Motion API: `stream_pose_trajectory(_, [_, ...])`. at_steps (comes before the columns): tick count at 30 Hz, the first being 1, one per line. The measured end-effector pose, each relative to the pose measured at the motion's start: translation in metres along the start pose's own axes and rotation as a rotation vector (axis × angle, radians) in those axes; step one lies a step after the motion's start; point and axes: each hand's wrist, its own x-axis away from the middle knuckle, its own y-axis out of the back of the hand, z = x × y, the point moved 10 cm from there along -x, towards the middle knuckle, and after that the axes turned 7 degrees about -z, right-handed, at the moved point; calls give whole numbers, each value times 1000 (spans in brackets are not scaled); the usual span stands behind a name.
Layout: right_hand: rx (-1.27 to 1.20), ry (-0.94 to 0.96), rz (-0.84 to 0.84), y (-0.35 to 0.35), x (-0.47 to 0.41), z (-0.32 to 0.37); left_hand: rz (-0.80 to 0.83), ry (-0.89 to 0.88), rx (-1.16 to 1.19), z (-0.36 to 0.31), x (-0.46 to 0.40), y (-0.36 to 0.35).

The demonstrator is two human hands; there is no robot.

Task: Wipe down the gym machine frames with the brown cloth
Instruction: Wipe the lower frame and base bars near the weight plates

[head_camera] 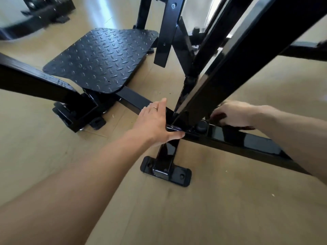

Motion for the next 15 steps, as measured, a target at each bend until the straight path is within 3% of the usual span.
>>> stream_pose_trajectory(5, [-53,-108,-219,35,62,-50,64,-65,-70,-42,16,34])
stream_pose_trajectory(15, [-126,23,-110,95,147,19,177,-31,318,-113,27,115])
